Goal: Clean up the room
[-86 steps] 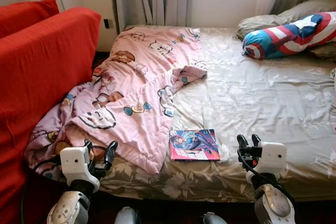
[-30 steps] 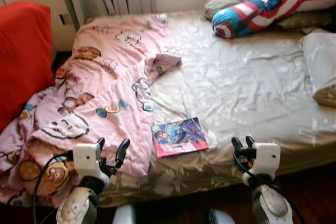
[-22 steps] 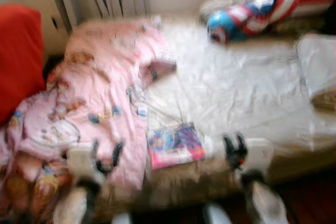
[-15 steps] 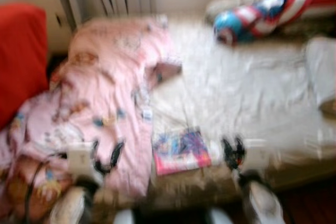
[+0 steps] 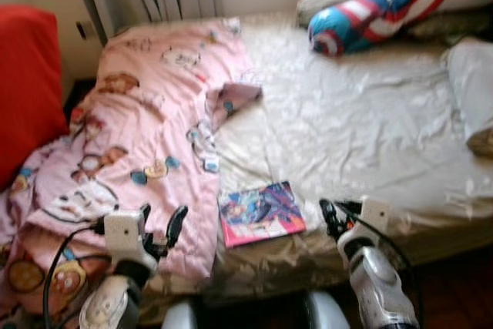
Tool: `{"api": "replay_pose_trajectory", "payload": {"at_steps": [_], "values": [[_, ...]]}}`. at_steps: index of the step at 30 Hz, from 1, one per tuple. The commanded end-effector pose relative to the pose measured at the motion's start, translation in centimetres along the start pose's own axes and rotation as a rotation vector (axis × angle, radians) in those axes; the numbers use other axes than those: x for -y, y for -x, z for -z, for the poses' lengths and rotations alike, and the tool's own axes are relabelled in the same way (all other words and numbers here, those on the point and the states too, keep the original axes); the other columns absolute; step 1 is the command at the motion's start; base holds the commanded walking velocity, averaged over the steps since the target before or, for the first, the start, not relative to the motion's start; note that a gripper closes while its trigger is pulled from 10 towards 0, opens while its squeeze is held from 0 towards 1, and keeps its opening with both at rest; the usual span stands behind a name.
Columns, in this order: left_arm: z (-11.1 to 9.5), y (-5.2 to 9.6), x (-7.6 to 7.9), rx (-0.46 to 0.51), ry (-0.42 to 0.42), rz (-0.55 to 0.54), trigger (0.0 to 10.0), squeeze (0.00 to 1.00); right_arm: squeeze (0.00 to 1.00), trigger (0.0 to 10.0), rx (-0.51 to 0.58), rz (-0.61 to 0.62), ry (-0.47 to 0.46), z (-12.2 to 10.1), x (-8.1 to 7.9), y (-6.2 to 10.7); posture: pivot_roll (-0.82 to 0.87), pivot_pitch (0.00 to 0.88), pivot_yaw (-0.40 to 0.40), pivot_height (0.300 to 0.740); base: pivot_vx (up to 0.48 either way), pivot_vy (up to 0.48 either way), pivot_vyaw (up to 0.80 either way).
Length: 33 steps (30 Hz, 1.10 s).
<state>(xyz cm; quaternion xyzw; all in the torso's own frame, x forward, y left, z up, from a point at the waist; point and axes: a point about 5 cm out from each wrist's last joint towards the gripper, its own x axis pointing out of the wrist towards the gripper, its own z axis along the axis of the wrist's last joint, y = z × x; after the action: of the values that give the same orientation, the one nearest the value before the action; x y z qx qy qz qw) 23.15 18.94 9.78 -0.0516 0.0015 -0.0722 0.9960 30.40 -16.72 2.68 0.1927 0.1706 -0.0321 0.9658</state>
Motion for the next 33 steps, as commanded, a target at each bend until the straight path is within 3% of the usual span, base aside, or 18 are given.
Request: {"api": "replay_pose_trajectory", "payload": {"at_steps": [1,9,11,15,16,20,26,33], "values": [[-0.4,-0.5,-0.1,-0.001,-0.012,0.015,10.0,0.0,1.0,10.0,-0.008,0.031,-0.052,0.0,0.2,-0.3,0.04,0.123,0.016,0.595,0.0,0.0,0.0],[-1.0,-1.6,0.0,0.009,-0.039,0.056,10.0,0.0,1.0,10.0,-0.047,0.094,-0.11,0.1,0.6,-1.1,0.05,0.168,0.031,0.595,0.0,0.0,0.0],[-1.3,-1.6,0.0,0.014,-0.038,0.054,10.0,0.0,0.0,10.0,-0.044,0.095,-0.123,0.0,0.6,-1.2,0.06,0.188,0.033,0.595,0.0,0.0,0.0],[-1.5,-1.1,0.2,0.015,-0.032,0.05,10.0,0.0,0.0,10.0,-0.052,0.107,-0.169,0.0,0.7,-1.4,0.06,0.214,0.034,0.595,0.0,0.0,0.0],[-1.4,-0.4,0.4,0.006,-0.03,0.048,10.0,0.0,0.0,10.0,-0.054,0.105,-0.179,0.0,0.6,-1.5,0.08,0.251,0.035,0.595,0.0,0.0,0.0],[-1.3,0.9,0.3,-0.016,-0.032,0.028,10.0,0.0,0.0,10.0,-0.056,0.036,-0.222,-0.4,-0.8,-2.0,0.09,0.281,0.036,0.595,0.0,0.0,0.0],[-2.0,1.4,0.6,-0.007,-0.029,0.021,10.0,0.0,0.0,10.0,-0.036,-0.034,-0.197,-1.6,-2.4,-2.6,0.12,0.317,0.039,0.595,0.0,0.0,0.0],[-2.4,2.1,0.8,-0.014,-0.028,0.01,10.0,0.0,0.0,10.0,-0.019,-0.017,-0.168,-2.5,-2.6,-3.0,0.13,0.336,0.036,0.595,0.0,0.0,0.0]]}}
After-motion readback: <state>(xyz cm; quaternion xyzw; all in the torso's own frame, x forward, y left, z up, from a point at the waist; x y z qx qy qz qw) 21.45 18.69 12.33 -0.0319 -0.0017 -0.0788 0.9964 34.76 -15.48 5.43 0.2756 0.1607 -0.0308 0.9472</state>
